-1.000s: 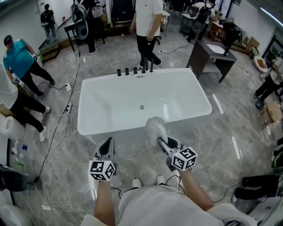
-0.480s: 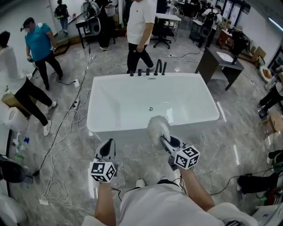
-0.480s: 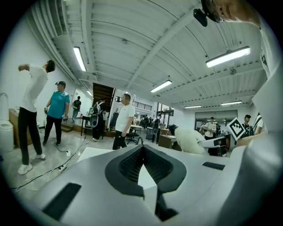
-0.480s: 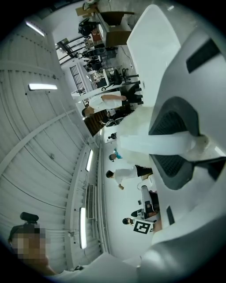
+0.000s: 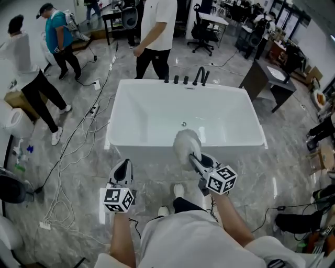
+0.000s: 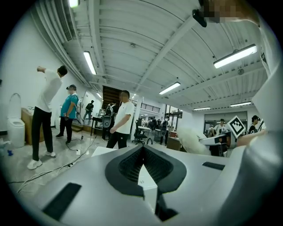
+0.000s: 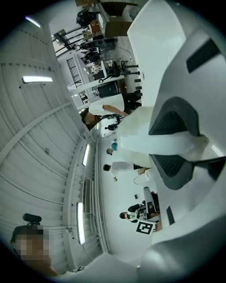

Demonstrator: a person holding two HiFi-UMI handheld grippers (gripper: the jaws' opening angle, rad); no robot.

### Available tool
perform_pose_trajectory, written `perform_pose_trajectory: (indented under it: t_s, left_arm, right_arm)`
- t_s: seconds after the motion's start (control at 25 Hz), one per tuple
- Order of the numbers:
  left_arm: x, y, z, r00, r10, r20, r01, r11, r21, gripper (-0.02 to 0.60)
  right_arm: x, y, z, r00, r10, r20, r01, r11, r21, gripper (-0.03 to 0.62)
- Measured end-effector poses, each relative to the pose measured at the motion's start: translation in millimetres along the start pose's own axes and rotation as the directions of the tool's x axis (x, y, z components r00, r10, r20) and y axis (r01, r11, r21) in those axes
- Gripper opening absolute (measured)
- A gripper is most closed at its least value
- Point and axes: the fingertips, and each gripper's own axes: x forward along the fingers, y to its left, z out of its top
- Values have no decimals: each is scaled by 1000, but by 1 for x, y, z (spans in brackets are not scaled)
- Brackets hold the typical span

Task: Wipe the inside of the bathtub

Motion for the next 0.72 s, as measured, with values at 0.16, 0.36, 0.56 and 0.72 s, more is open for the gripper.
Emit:
perform_pose_trajectory:
  t_s: [0.16,0.36,0.56,0.72]
  left_arm:
    - [4,8,-3,1000,21,-15,-21,1000,7,8]
    - [24,12,-5,999,38,-33,-37,999,19,8]
    - [71,15,5,998,61,-24,-61,998,22,8]
    - [113,17,13,997,61,-37,-60,998,30,8]
  right_arm:
    - [18,-6,2,1000,25,0,-25,1000,17,97]
    - [44,-22,1,998,63,1,-63,997,39,97]
    - [78,-55,15,995,96,1,-96,994,47,97]
    - [105,-86,30,994,106,-2,-106,993,47,97]
